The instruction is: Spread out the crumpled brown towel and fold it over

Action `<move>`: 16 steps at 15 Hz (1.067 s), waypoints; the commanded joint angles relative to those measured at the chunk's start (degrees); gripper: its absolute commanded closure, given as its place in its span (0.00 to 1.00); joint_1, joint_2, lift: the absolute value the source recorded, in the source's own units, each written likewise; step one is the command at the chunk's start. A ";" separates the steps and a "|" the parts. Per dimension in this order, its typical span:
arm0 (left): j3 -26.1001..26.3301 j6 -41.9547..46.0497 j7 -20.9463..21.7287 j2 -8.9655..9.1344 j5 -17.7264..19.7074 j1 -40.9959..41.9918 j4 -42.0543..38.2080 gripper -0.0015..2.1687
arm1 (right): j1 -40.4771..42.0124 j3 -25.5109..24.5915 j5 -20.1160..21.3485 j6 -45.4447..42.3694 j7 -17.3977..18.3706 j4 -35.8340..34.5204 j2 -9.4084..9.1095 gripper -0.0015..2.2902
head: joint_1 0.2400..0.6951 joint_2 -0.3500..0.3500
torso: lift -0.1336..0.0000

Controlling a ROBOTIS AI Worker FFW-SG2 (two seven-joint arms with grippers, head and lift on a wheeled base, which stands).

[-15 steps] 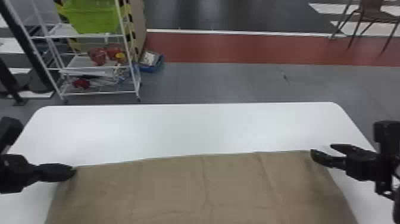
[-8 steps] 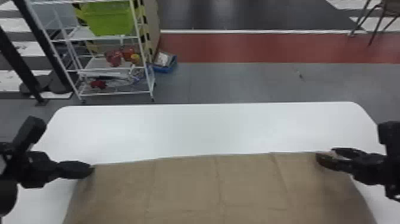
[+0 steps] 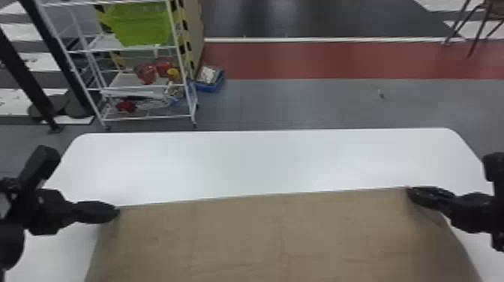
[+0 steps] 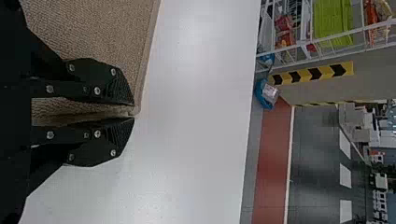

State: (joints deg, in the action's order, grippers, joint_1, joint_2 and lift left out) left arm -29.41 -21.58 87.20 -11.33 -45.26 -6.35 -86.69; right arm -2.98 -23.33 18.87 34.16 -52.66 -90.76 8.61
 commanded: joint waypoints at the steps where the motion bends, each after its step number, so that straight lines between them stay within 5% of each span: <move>1: 0.05 0.00 -0.81 -0.01 0.00 -0.59 0.20 0.63 | -0.62 -0.48 -0.41 -0.10 0.01 -0.39 0.00 0.52 | 1.00 0.54 | 0.09; 2: 0.14 0.00 -1.60 0.17 0.00 -0.85 0.29 0.63 | -0.80 -0.48 -0.24 0.08 0.10 -0.56 0.00 0.61 | 1.00 0.54 | 0.09; 7: -0.65 0.00 -4.06 0.34 0.88 -2.09 0.55 0.63 | -0.98 -2.94 -2.26 -0.27 -0.78 -3.29 0.09 0.61 | 1.00 0.54 | 0.09; 12: -6.28 6.33 -2.65 0.43 4.31 1.08 -2.70 0.63 | 5.88 -5.93 -4.19 -2.21 -10.18 -15.07 0.62 0.60 | 1.00 0.55 | 0.09; 16: -10.85 13.36 -2.21 0.61 8.61 4.77 -4.19 0.63 | 16.43 -4.79 -3.23 -16.62 -15.54 -19.28 3.34 0.60 | 1.00 0.64 | 0.09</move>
State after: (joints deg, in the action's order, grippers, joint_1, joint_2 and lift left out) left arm -39.03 -10.78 84.96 -10.77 -38.15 -2.74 -90.64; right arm 10.48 -28.52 14.87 22.83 -68.06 -109.54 11.12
